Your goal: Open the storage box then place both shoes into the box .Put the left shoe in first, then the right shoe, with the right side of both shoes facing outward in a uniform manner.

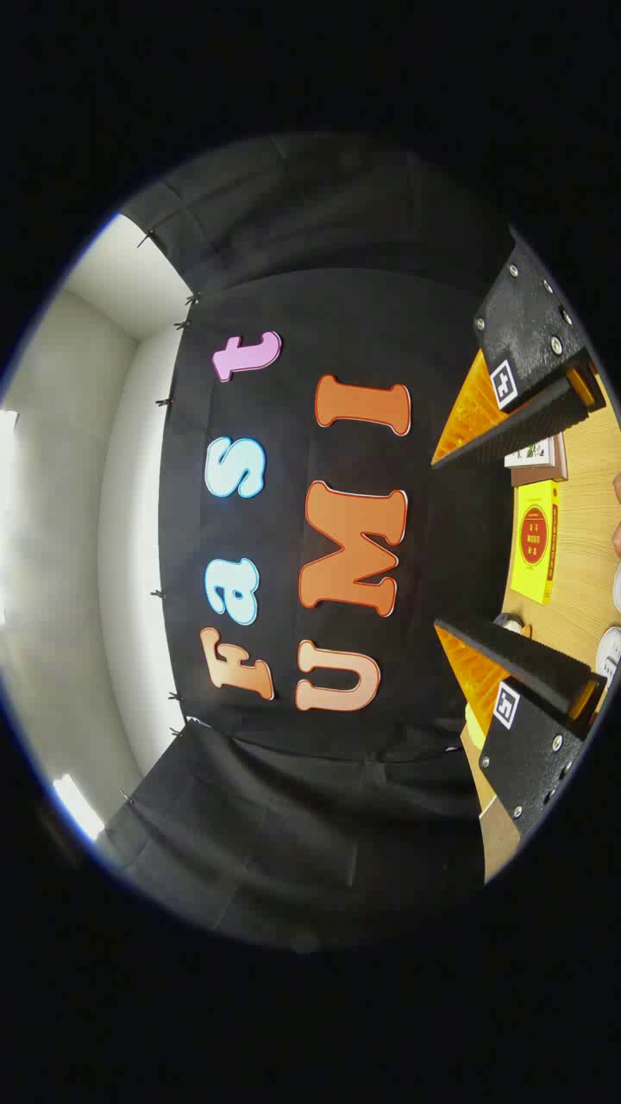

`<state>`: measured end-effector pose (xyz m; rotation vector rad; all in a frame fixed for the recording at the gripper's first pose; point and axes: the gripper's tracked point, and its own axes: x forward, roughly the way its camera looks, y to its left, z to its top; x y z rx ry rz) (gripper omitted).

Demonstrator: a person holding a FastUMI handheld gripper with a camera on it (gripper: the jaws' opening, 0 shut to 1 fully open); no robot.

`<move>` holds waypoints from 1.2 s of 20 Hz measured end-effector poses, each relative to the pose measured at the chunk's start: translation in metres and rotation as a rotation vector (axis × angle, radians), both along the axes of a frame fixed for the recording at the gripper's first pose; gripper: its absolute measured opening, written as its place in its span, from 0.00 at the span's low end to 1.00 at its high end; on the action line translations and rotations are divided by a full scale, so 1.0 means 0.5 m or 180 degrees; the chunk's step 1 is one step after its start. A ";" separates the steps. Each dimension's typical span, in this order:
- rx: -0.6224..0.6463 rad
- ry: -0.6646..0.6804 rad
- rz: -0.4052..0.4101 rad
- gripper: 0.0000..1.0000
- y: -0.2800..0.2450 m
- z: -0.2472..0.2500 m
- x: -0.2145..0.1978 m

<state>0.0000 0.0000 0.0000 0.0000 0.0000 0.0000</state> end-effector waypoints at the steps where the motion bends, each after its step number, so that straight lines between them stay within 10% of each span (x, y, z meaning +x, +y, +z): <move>1: 0.0013 0.0005 0.0023 0.99 0.009 0.001 0.000; 24: 0.0171 0.0162 0.0225 0.99 0.056 -0.023 -0.015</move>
